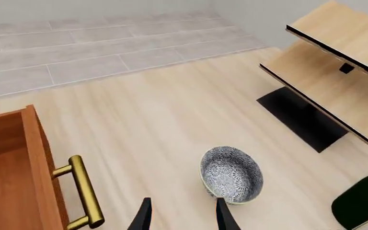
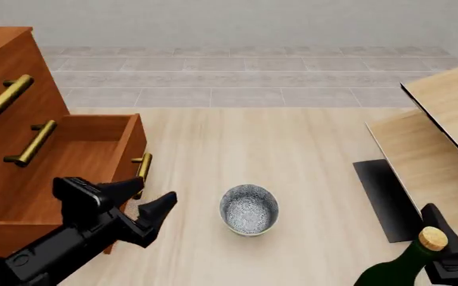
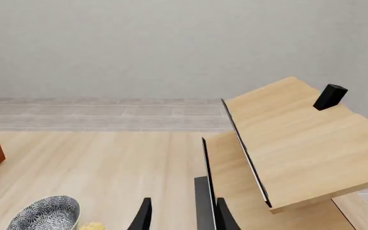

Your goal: Put the bowl on top of the cabinet.

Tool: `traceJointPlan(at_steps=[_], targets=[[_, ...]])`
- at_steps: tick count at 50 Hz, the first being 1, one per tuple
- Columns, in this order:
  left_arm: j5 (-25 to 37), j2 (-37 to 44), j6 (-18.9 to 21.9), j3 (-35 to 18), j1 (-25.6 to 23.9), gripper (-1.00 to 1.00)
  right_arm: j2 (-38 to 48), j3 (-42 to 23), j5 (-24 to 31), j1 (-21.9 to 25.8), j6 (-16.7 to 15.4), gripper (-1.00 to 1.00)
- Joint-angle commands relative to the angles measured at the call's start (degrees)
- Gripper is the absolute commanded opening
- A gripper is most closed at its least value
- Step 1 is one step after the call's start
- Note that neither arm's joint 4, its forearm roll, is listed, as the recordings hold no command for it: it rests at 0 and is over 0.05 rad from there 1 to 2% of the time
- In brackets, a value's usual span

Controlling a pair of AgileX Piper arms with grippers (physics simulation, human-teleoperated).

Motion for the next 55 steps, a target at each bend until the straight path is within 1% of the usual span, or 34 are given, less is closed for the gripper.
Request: traceJointPlan(at_steps=[1, 4, 13, 17, 23, 31, 38, 45, 55], targets=[[-2.94, 7.46, -0.70, -2.93, -2.04, 1.00, -0.01, -0.03, -0.01, 0.01, -0.01, 1.00], [-4.23, 10.97, -0.91, -3.96, -3.02, 1.00, -0.01, -0.03, -0.01, 0.01, 0.01, 1.00], [-6.35, 16.28, -0.23, -5.77, -4.78, 1.00, -0.01, -0.03, -0.01, 0.00, 0.00, 1.00], [-6.47, 18.62, -1.27, -7.29, -5.56, 1.00, 0.00, -0.03, -0.01, 0.00, 0.04, 1.00], [-6.40, 19.85, -1.51, -8.63, -6.42, 1.00, 0.00, -0.03, -0.01, 0.01, 0.00, 1.00], [-3.92, 19.45, -1.31, -11.64, -7.35, 1.00, 0.00, -0.03, -0.01, 0.01, 0.00, 1.00], [-1.89, 20.17, -1.69, -14.65, -6.94, 1.00, 0.00, -0.03, -0.01, 0.01, 0.01, 1.00], [-2.26, 23.34, -2.44, -16.25, -7.75, 1.00, 0.00, -0.03, -0.01, 0.01, 0.00, 1.00], [-2.85, 26.88, -1.98, -17.85, -8.64, 1.00, -0.01, -0.03, -0.01, 0.01, 0.01, 1.00]])
